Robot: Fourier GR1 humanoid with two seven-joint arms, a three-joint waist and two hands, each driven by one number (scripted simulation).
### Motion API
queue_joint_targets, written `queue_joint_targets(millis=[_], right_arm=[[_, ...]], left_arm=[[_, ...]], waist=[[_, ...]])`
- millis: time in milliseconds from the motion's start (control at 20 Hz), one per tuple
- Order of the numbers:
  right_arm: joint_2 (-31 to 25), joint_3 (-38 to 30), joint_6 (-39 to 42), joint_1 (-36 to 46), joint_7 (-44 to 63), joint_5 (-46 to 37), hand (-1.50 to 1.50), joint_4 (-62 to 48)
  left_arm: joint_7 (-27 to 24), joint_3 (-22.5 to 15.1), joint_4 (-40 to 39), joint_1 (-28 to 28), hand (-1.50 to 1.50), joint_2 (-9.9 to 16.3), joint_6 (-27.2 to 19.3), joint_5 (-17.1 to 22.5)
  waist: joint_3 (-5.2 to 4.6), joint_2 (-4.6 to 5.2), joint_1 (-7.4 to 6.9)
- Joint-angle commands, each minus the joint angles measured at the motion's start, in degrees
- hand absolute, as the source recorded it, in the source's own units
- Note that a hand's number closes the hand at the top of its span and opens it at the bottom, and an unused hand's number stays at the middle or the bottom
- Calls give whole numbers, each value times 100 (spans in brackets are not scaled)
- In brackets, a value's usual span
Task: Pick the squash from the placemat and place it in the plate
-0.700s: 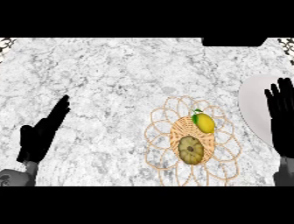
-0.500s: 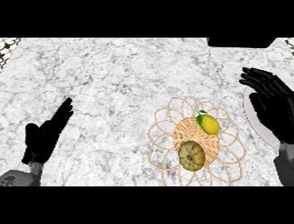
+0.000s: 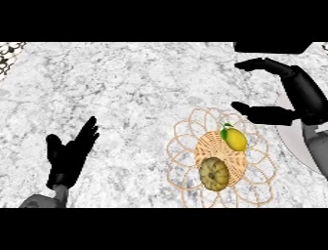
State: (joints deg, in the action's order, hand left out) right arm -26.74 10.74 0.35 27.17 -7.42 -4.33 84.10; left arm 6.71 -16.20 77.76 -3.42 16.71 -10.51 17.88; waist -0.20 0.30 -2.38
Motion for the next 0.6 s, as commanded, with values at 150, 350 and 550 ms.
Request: queue_joint_targets(millis=[150, 350, 550], right_arm=[[28, 13, 893, 661, -710, -234, -150, -822], [-793, 338, 1592, 498, 82, -512, -150, -1], [-1290, 974, 2397, 715, 655, -992, -150, 224]], left_arm=[[433, 192, 2, -150, 0, -258, -102, 5], [107, 234, 104, 311, 0, -92, 28, 2], [241, 94, 373, 427, 0, -180, -29, -10]], waist=[[20, -22, 185], [14, -46, 209], [10, -53, 158]])
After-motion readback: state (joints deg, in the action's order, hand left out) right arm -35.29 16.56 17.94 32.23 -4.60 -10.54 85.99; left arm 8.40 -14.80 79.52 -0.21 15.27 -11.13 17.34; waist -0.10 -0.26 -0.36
